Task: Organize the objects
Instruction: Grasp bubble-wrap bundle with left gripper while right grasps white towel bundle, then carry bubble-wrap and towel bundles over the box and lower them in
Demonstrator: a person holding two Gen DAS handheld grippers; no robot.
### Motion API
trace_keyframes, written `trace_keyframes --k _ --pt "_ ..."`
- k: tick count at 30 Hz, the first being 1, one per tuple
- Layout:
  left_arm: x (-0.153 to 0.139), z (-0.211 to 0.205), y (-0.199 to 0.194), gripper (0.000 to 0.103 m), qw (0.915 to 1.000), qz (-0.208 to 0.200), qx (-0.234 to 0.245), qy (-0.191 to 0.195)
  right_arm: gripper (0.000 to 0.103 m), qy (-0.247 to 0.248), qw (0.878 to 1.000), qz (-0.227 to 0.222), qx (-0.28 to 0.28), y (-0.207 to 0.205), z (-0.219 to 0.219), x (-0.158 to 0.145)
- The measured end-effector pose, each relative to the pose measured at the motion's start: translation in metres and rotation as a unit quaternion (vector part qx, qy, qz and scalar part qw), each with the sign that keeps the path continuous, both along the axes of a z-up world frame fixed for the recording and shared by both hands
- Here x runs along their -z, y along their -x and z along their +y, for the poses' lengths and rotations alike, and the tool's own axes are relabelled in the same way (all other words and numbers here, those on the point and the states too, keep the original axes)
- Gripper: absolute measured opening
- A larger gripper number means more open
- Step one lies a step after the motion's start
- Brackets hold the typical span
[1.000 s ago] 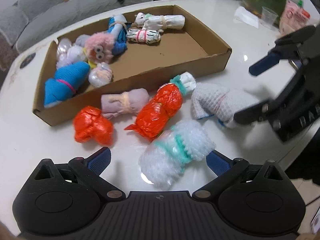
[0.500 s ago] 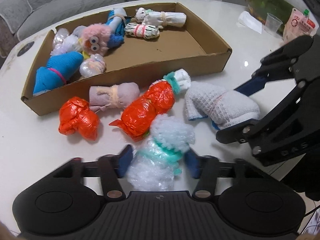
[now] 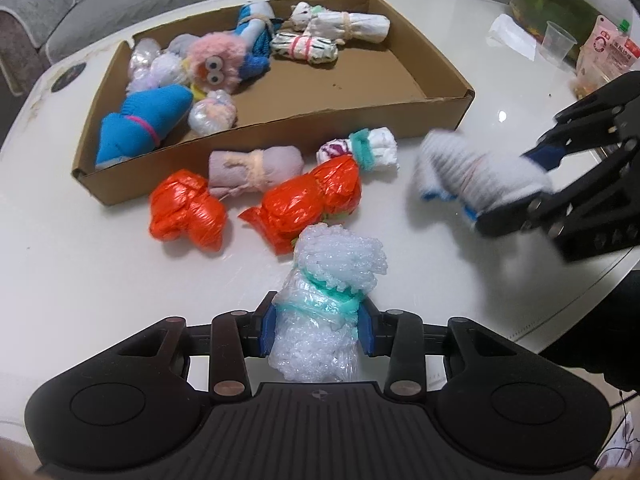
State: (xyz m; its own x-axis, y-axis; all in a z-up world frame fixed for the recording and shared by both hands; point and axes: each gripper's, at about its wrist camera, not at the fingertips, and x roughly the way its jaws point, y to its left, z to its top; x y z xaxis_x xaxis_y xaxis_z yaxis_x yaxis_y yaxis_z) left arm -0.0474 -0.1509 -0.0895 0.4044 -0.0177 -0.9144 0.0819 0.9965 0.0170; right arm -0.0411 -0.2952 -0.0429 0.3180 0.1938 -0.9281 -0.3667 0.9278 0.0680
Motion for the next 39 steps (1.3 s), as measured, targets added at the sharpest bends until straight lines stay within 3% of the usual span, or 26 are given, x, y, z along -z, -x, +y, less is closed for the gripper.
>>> trace_keyframes --k 7,18,23,27,39 --pt "-0.038 0.012 0.000 0.045 0.9997 -0.004 -0.014 -0.021 0.039 -0.024 0.999 -0.036 0.025 0.006 -0.025 -0.027" --pt "-0.128 0.053 -0.040 0.046 0.9939 -0.101 -0.021 -0.038 0.039 -0.034 0.988 -0.140 0.054 -0.021 -0.051 -0.083" --pt "-0.150 0.059 -0.079 0.046 0.9911 -0.128 -0.021 -0.033 0.039 -0.053 0.979 -0.185 0.068 -0.050 -0.054 -0.115" --pt "-0.138 0.052 -0.104 0.046 0.9928 -0.118 -0.010 -0.016 0.039 -0.068 0.976 -0.196 0.061 -0.071 -0.043 -0.112" --pt "-0.065 0.022 -0.158 0.046 0.9978 -0.061 0.027 0.001 0.039 -0.023 0.992 -0.122 0.018 -0.110 -0.030 -0.052"
